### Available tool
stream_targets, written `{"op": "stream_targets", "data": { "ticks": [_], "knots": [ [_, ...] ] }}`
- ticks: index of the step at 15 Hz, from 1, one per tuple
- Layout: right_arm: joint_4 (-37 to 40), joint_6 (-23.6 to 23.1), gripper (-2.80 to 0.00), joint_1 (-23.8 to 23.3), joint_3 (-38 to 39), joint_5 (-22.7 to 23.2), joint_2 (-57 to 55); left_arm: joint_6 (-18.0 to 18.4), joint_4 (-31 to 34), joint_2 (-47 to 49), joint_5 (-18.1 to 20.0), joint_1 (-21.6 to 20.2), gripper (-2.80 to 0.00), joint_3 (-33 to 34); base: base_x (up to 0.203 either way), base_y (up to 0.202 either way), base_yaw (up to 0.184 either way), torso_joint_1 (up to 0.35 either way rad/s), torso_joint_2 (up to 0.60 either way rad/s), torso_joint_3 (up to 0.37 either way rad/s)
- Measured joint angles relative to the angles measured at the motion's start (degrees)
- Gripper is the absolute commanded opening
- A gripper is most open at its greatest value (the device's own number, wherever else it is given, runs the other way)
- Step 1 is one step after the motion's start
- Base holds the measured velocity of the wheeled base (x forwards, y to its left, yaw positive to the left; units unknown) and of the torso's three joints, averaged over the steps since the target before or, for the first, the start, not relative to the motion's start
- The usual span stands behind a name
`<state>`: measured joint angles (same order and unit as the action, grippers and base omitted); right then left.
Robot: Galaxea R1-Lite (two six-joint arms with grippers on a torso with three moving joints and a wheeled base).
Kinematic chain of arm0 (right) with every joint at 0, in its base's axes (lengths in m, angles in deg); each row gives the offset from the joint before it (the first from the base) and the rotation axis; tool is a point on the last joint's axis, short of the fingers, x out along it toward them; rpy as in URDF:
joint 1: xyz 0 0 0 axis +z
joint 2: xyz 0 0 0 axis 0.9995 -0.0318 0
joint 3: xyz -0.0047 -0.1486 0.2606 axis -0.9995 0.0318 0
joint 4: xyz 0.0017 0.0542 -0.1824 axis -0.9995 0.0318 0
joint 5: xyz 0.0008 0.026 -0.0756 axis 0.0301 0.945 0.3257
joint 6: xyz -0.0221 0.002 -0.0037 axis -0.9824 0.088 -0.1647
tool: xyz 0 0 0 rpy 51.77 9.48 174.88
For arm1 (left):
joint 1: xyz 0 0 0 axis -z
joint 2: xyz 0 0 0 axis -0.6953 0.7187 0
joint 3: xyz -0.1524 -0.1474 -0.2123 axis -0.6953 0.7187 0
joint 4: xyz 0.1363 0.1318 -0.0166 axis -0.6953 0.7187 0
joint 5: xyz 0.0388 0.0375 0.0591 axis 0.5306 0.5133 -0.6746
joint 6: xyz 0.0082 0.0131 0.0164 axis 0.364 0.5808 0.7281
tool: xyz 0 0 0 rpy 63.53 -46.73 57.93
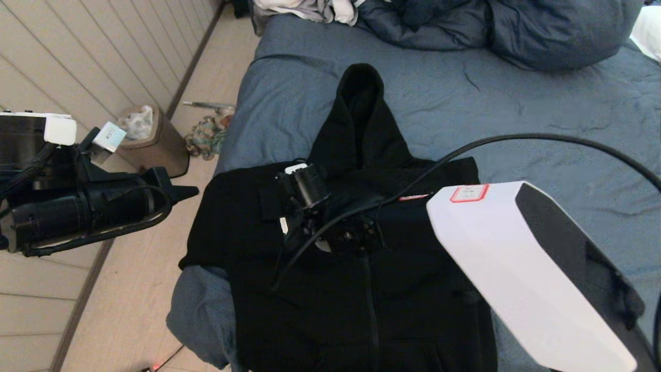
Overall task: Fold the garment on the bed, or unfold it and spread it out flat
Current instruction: Unfold the black sweatshirt
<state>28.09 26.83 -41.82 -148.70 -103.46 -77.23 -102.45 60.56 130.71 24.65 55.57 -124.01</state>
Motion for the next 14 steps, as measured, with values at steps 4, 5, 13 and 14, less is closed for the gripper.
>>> {"op": "stream_targets", "data": {
  "ticks": [4,5,13,14],
  "knots": [
    [-2.6,-0.2,0.00,-0.4,-0.3,-1.1,-2.4,-0.1,-0.3,0.0,0.1,0.0,-2.80,0.3,0.000,0.000,0.000,0.000,0.00,0.000],
    [-2.8,0.0,0.00,-0.5,-0.3,-1.1,-2.5,-0.2,-0.4,0.0,0.1,0.0,-2.80,0.3,0.000,0.000,0.000,0.000,0.00,0.000],
    [-4.5,-0.1,0.00,-0.6,-0.3,-4.3,-2.3,-0.3,-6.0,-2.3,-4.1,-1.6,-2.80,1.4,0.000,0.000,0.000,0.000,0.00,0.000],
    [-4.5,-0.4,-2.80,-0.7,-0.3,-4.9,-2.4,-0.2,-6.0,-2.2,-4.0,-1.6,-2.80,1.5,0.000,0.000,0.000,0.000,0.00,0.000]
  ]
}}
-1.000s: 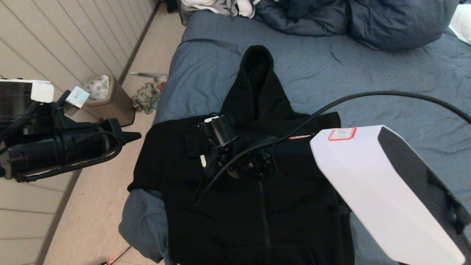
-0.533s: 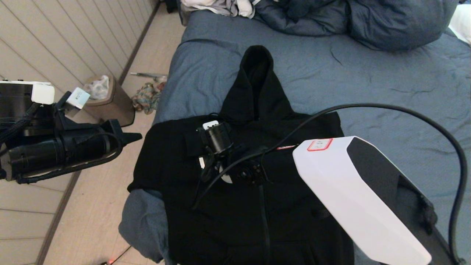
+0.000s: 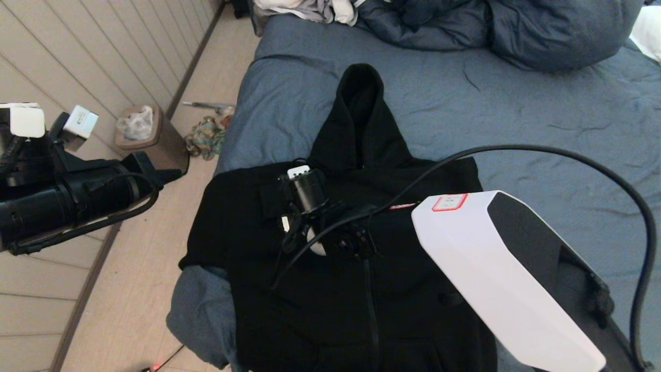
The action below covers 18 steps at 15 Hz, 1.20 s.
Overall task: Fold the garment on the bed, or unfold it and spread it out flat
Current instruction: Unfold the black sweatshirt
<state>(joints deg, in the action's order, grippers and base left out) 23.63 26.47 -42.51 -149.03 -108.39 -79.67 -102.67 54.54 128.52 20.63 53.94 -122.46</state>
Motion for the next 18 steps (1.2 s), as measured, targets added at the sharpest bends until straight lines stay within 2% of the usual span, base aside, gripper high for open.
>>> {"op": "stream_targets", "data": {
  "ticks": [13,16,18],
  "knots": [
    [0.2,-0.6,-2.80,-2.4,0.1,-2.4,5.2,0.0,-0.1,0.9,0.7,1.1,-2.80,2.0,0.000,0.000,0.000,0.000,0.00,0.000],
    [0.4,-0.9,-2.80,-7.0,0.8,-2.4,9.6,0.0,-0.4,0.9,0.6,1.1,-2.80,2.1,0.000,0.000,0.000,0.000,0.00,0.000],
    [0.4,-2.0,-2.80,-13.1,0.8,-2.4,13.6,0.0,-0.8,0.8,0.7,1.0,-2.80,2.1,0.000,0.000,0.000,0.000,0.00,0.000]
  ]
}}
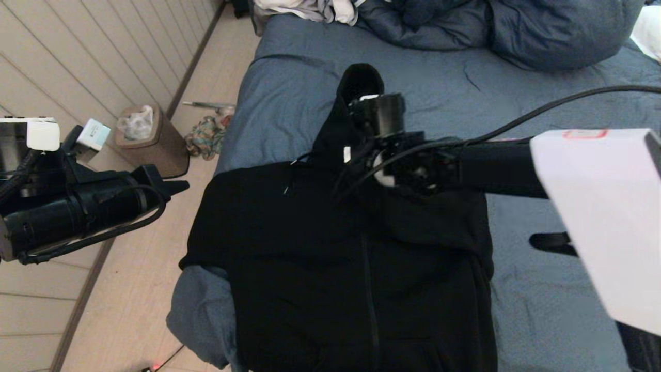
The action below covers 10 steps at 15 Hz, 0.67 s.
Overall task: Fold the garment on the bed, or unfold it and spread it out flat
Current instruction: Unfold the black sweatshirt
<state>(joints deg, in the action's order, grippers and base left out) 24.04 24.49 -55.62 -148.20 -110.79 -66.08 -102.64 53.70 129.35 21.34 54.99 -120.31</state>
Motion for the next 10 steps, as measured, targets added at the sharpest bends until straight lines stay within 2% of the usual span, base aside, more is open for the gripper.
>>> {"op": "stream_targets", "data": {
  "ticks": [5,10],
  "knots": [
    [1.1,-2.2,-2.80,-18.4,4.0,0.6,11.4,0.0,0.0,-0.2,0.1,0.0,-2.80,0.1,0.000,0.000,0.000,0.000,0.00,0.000],
    [0.8,-4.5,-2.80,-40.0,7.4,3.6,15.8,0.0,0.0,-0.3,0.1,0.1,-2.80,0.2,0.000,0.000,0.000,0.000,0.00,0.000]
  ]
}}
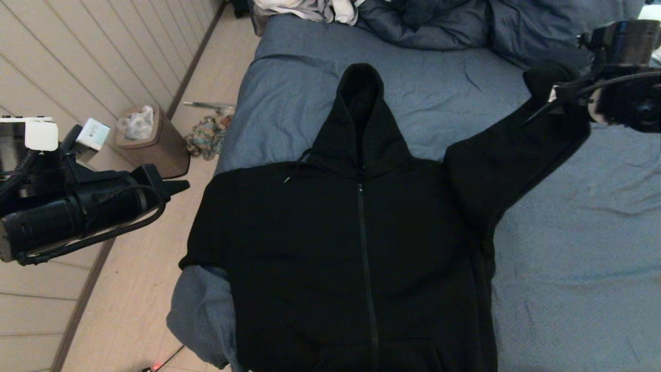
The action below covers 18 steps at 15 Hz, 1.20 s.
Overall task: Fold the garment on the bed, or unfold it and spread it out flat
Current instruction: Unfold the black sweatshirt
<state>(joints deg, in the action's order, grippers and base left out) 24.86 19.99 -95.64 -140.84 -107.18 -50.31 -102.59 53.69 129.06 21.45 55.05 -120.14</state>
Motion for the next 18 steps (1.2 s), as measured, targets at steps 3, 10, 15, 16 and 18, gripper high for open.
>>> {"op": "stream_targets", "data": {
  "ticks": [3,10,15,16,18],
  "knots": [
    [-1.2,0.1,-2.80,-9.3,0.5,1.8,-1.2,0.0,0.0,0.1,-0.1,0.0,-2.80,0.0,0.000,0.000,0.000,0.000,0.00,0.000],
    [-5.2,0.2,0.00,-21.8,2.0,6.0,-6.5,0.0,0.0,0.5,0.0,0.0,-2.80,0.3,0.000,0.000,0.000,0.000,0.00,0.000],
    [-10.8,-0.2,0.00,-24.5,8.2,7.5,-7.1,0.0,0.0,0.7,0.0,0.1,-2.80,0.3,0.000,0.000,0.000,0.000,0.00,0.000],
    [-11.7,-0.2,0.00,-24.9,9.9,9.1,-6.5,0.0,0.0,0.7,0.0,0.1,-2.80,0.3,0.000,0.000,0.000,0.000,0.00,0.000],
    [-12.5,0.1,0.00,-26.1,13.6,15.3,-3.9,0.0,0.0,0.6,0.0,0.0,-2.80,0.3,0.000,0.000,0.000,0.000,0.00,0.000]
  ]
}}
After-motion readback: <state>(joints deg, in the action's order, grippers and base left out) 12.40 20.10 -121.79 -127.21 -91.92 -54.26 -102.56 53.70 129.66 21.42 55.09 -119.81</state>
